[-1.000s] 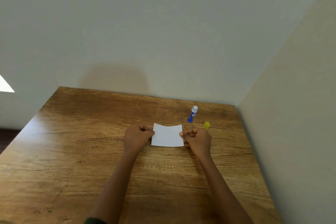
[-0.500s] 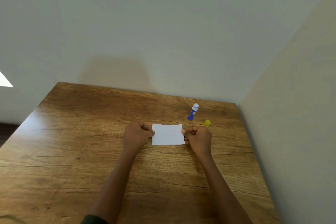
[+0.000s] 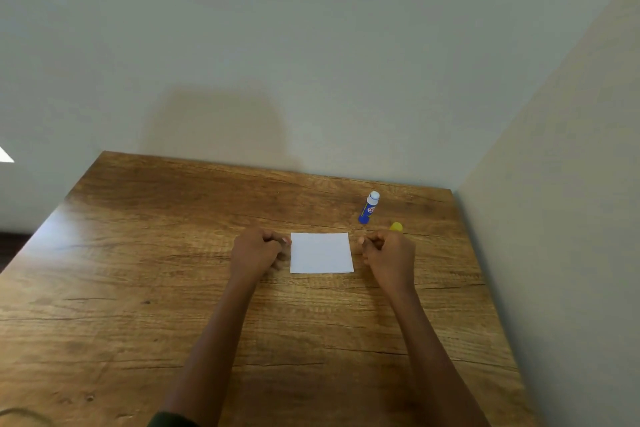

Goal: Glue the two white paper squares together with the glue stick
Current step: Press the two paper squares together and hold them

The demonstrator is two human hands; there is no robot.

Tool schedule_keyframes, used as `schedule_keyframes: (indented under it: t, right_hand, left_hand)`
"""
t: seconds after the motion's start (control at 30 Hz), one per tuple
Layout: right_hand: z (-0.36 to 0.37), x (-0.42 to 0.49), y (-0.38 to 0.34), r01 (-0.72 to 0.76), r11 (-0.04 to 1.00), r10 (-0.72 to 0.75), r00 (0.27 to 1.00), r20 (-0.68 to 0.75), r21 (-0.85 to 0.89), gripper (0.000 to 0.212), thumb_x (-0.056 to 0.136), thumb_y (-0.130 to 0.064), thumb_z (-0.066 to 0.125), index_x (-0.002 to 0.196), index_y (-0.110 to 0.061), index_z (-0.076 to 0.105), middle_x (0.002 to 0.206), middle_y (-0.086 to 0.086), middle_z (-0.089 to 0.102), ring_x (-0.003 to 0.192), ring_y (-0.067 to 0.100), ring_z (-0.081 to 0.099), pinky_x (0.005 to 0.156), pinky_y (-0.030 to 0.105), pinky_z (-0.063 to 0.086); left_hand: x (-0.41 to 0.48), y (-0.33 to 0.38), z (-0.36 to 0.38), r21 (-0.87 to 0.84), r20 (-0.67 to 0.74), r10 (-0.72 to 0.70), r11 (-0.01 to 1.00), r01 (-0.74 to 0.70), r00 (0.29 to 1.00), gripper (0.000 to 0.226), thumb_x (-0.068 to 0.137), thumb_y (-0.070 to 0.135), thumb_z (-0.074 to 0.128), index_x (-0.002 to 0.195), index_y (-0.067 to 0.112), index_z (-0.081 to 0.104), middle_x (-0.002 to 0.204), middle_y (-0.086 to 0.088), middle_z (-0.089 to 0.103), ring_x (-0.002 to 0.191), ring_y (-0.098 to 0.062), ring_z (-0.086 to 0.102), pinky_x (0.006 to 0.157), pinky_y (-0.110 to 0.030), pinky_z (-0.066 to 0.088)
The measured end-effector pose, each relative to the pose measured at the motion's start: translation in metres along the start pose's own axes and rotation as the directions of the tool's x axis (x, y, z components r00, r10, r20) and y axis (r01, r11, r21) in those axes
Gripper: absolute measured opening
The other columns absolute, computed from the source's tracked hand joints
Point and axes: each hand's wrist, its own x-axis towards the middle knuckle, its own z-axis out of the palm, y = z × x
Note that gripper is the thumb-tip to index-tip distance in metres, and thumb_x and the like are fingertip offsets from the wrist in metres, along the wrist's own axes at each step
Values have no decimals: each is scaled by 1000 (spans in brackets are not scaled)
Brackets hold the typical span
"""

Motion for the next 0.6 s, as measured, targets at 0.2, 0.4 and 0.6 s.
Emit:
schedule_keyframes:
  t: [0.2,0.4,0.6]
  right_hand:
    - [-6,15,-9,-51,995,58,995,-82,86,23,82,-20,70,97,-3,67,89,12,72,75,26,69,69,45,58]
    - [7,29,-17,-13,995,19,998,-66,95,21,79,-25,71,84,-8,60,76,8,66,67,28,65,62,47,56]
    - [15,40,-19,-10,999,12,997,-77,33,18,81,-20,67,76,-5,60,70,9,65,67,27,63,51,27,40]
  left_hand:
    - [-3,5,3,-103,-2,20,995,-20,1000,14,88,19,61,81,15,72,73,-11,71,50,-14,59,47,-24,47]
    - [-3,7,3,-191,11,-16,981,18,1000,23,89,25,61,75,11,73,68,-12,68,48,-15,56,46,-22,42]
    - [-4,8,3,-201,-36,26,979,-32,999,18,88,21,61,77,14,72,72,-12,70,52,-15,60,49,-23,49]
